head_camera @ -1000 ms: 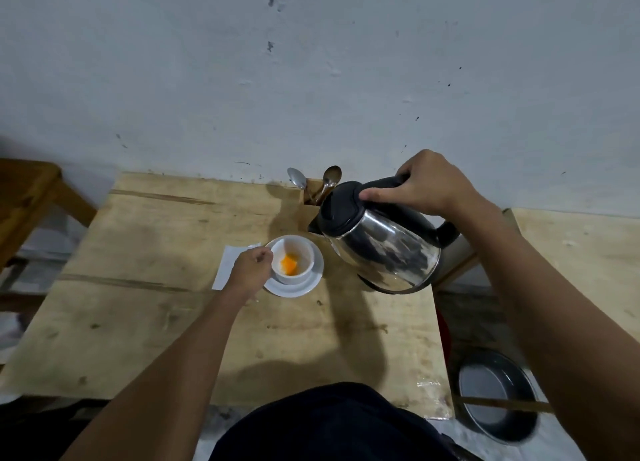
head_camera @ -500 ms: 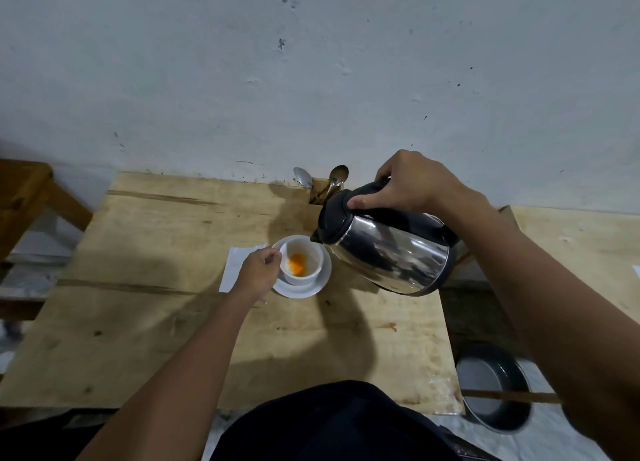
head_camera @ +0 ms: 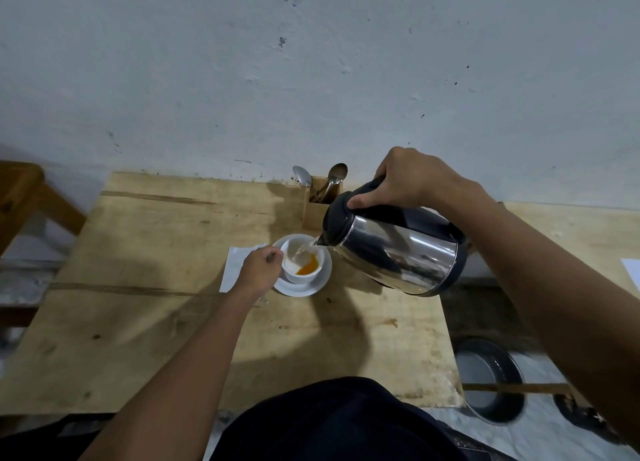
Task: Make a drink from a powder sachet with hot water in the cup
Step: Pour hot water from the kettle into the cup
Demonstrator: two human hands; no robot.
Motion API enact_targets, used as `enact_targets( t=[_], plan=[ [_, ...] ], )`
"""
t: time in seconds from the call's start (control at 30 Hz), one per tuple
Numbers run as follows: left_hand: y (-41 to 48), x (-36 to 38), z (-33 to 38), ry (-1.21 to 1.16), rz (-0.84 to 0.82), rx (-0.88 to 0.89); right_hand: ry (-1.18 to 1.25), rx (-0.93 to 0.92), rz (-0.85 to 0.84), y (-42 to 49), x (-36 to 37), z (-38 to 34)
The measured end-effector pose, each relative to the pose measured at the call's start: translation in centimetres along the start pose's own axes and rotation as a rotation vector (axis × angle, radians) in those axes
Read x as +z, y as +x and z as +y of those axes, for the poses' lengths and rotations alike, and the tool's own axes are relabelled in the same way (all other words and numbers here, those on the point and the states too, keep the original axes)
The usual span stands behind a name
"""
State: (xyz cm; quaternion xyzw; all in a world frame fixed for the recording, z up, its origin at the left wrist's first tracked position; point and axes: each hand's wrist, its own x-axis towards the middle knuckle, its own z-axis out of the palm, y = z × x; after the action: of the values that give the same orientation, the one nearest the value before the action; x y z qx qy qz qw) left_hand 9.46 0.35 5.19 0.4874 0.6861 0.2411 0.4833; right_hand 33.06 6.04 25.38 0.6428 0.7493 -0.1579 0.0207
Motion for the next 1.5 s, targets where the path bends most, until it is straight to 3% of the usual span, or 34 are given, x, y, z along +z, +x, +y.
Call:
enact_targets(
  t=[1.5],
  plan=[
    [-0.28,-0.17,0.48,0.045,0.012,0.000,-0.019,0.029,-0.003,-0.67,-0.85,0.60]
  ],
)
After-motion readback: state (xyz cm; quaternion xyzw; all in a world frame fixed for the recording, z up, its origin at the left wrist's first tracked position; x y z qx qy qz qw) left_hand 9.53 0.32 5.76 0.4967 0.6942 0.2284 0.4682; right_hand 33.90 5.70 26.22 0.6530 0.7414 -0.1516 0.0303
